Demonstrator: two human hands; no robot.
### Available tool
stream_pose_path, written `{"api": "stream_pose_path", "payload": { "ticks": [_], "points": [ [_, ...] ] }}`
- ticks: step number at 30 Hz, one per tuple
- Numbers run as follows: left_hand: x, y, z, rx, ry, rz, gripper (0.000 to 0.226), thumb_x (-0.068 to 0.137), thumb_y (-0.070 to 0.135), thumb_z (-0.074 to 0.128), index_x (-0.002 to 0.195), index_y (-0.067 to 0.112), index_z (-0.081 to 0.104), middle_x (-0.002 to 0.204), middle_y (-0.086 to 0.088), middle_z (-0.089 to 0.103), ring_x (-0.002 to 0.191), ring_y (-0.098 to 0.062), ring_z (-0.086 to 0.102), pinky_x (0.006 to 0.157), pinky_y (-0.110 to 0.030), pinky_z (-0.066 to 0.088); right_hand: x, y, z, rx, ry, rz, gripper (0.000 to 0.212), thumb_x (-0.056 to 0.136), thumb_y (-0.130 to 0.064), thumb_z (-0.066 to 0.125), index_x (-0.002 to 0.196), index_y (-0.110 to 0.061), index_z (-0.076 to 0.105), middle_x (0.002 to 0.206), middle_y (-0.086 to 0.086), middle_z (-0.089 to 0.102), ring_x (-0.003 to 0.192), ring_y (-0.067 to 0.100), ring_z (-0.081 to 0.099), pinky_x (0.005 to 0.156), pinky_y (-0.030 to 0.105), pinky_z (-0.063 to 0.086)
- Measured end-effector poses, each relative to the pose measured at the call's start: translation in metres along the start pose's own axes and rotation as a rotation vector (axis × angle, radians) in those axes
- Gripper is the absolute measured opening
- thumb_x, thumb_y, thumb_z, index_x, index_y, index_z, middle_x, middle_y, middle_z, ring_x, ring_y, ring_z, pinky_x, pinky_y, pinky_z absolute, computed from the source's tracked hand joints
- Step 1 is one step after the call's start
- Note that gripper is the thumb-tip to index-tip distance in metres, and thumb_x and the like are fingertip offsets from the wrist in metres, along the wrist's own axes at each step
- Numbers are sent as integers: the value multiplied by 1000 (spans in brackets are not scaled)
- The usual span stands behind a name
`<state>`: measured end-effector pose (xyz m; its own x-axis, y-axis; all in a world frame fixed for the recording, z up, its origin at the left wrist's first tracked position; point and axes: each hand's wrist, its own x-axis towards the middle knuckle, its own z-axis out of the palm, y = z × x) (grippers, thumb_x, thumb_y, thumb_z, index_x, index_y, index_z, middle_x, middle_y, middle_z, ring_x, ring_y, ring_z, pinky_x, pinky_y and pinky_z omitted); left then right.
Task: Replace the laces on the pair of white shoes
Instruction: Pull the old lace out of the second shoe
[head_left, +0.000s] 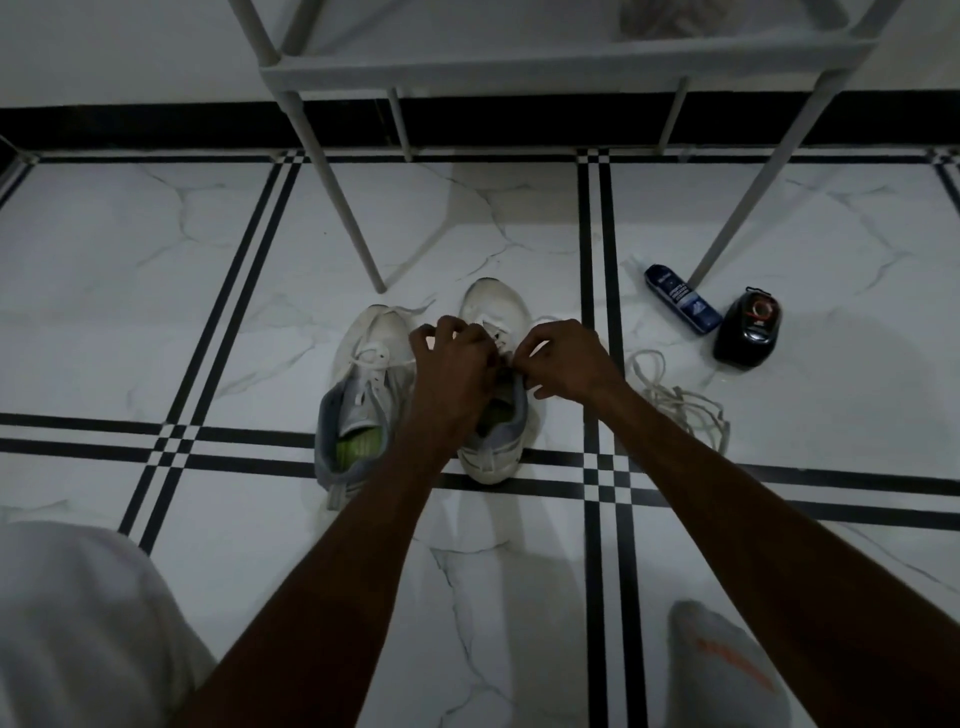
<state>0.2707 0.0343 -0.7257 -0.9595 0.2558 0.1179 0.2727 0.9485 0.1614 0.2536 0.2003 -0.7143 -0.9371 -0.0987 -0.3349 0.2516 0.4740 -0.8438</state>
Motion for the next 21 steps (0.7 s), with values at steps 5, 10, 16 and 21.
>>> {"api": "stream_pose_path", "payload": {
  "ticks": [5,10,16,21],
  "points": [
    [0,-34,-20,-513,628,-808,10,96,15,56,99,11,64,103,-8,65,103,-27,60,78,-17,29,-1,2,-4,64,60,58,12,83,-11,76,87,-1,71,78,18,74,71,27,75,64,44,63],
    [-7,-28,-23,-420,418,-490,45,84,18,65,127,14,53,128,-10,55,121,-28,46,94,-39,40,2,3,-3,-6,35,3,13,83,-16,75,83,-5,71,73,15,73,69,28,74,63,46,63],
    [-2,1,0,-85,-18,-9,25,93,31,64,113,18,74,134,0,59,131,-28,38,102,-44,31,3,0,-2,-27,-8,4,15,83,-21,77,86,-7,71,75,14,74,70,25,74,65,43,63],
    [0,-43,-21,-536,587,-687,17,93,28,63,94,11,68,99,-9,69,100,-29,61,90,-37,48,2,3,-3,42,28,57,12,83,-14,77,85,-4,70,78,20,73,72,31,74,65,46,63]
  ]
}}
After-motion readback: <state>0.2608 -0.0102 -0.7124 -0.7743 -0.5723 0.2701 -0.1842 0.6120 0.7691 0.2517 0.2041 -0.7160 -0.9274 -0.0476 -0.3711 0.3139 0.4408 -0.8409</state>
